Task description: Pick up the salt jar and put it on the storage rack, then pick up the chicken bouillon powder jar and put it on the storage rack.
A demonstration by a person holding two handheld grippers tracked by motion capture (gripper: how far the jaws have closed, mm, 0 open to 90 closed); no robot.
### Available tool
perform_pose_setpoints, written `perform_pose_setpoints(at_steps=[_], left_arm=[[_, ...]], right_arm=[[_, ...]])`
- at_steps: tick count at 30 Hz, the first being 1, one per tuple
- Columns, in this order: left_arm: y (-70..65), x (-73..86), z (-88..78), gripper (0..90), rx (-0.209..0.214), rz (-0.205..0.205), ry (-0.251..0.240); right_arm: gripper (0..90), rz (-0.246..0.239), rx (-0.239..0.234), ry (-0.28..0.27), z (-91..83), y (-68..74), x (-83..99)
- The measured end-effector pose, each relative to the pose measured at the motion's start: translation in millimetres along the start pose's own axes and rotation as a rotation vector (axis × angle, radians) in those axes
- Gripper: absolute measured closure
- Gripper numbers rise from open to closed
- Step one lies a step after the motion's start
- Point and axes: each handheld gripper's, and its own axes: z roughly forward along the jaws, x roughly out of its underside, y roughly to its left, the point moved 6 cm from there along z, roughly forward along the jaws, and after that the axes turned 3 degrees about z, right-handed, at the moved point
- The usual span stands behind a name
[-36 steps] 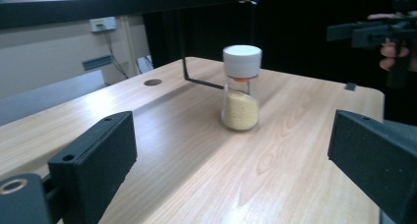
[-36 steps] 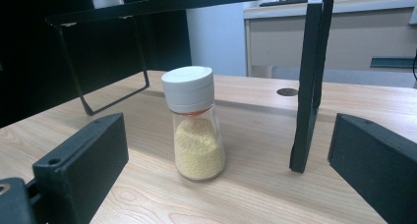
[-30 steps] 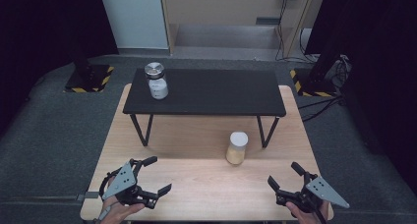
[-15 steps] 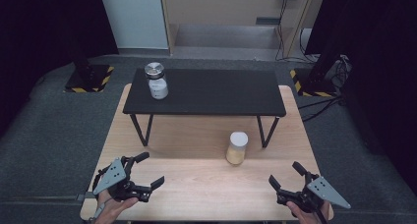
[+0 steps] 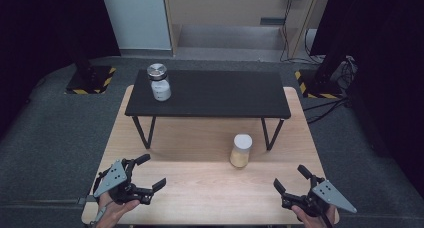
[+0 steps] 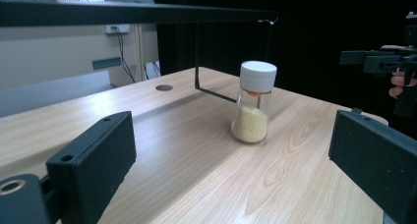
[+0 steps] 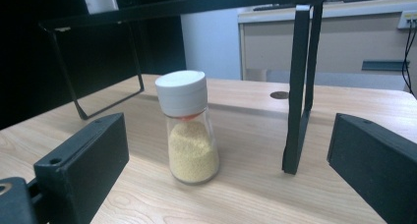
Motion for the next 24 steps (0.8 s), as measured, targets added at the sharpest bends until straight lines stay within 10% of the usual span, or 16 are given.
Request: perform_pose_setpoints(at_steps=[24], left_arm=[[-1.0, 0.6, -1.2, 2.0, -0.027, -0.006, -0.008]], right_arm=[[0.8, -0.001, -0.007, -0.003, -0.7, 0.5, -0.6]])
